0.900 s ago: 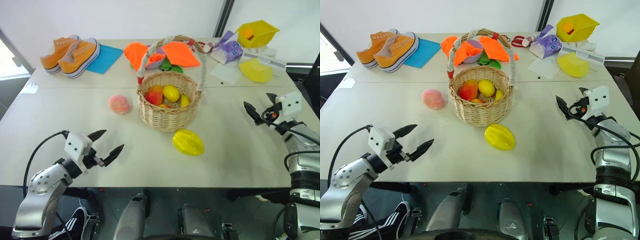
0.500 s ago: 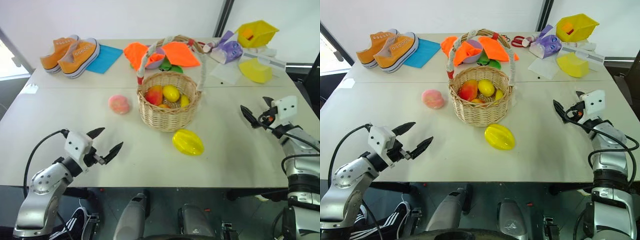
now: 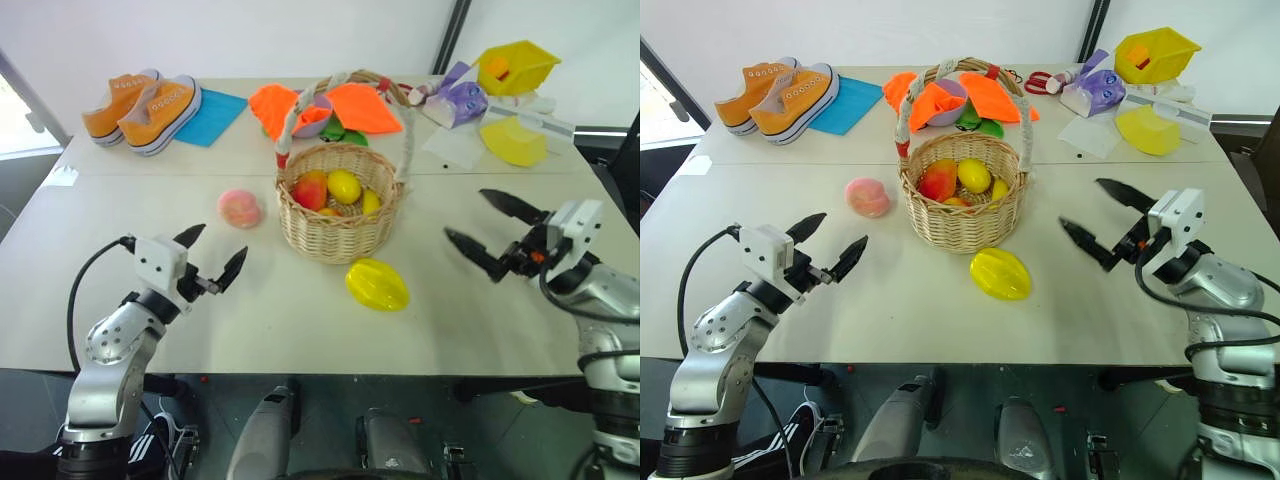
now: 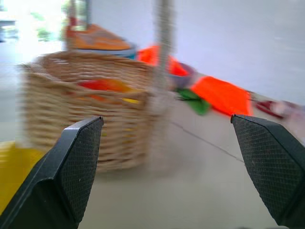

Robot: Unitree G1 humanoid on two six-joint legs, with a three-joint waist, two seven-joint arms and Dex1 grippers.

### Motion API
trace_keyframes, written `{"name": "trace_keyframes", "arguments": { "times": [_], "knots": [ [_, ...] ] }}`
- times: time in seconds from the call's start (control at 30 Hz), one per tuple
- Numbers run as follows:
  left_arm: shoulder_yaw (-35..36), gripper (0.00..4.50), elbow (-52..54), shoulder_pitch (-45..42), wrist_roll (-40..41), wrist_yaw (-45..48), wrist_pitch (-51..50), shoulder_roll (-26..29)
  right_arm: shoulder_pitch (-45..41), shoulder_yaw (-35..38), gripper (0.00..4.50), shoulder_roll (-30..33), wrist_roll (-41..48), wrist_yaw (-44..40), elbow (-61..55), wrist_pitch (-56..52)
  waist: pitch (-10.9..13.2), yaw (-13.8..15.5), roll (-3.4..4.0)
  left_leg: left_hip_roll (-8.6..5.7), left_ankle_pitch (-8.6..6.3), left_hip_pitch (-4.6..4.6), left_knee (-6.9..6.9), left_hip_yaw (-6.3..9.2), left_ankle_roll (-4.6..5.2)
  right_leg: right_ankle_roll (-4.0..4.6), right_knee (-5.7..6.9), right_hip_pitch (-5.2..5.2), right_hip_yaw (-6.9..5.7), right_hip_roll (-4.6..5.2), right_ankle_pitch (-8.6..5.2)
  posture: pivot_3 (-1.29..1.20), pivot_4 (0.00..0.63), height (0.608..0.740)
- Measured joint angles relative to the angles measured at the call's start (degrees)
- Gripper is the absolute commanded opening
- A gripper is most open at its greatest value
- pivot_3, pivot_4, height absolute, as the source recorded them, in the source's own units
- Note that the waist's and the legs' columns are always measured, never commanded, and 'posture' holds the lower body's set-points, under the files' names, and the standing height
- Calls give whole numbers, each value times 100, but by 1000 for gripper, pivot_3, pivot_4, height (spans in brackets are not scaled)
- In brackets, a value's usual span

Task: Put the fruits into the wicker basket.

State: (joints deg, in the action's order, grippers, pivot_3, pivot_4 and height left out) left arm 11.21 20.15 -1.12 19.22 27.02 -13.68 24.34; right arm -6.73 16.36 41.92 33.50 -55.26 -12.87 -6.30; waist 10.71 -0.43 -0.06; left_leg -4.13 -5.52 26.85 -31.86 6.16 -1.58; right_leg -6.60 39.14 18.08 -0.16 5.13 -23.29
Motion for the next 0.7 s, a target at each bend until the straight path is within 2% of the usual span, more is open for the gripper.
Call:
{"name": "trace_keyframes", "arguments": {
  "times": [0.1, 0.3, 0.7],
  "knots": [
    [159, 4500, -49, -632, 6, -403, -315, 5, 38, -371, 4477, 408, 139, -393, -1055, -333, -9, -12, -15, -1, 0, 19, -9, 3, 0, -1, -1, 13, -4, -2, 1, 0, 150, 740],
    [53, 4500, -999, -1635, 41, -906, -1203, -226, -582, -1119, 4477, 559, -502, -231, -1148, -734, -1, -2, -28, -10, 1, 34, -21, 2, 3, -12, 0, 22, -7, -8, 6, 0, 150, 740],
    [-278, 4500, -1885, -2224, -247, -1096, -1203, -626, -787, -1189, 4477, 383, -629, -32, -1165, -831, 4, -20, -38, -11, 7, 48, -26, 3, 0, -18, 11, 13, -15, -12, 9, 0, 150, 740]
  ]
}}
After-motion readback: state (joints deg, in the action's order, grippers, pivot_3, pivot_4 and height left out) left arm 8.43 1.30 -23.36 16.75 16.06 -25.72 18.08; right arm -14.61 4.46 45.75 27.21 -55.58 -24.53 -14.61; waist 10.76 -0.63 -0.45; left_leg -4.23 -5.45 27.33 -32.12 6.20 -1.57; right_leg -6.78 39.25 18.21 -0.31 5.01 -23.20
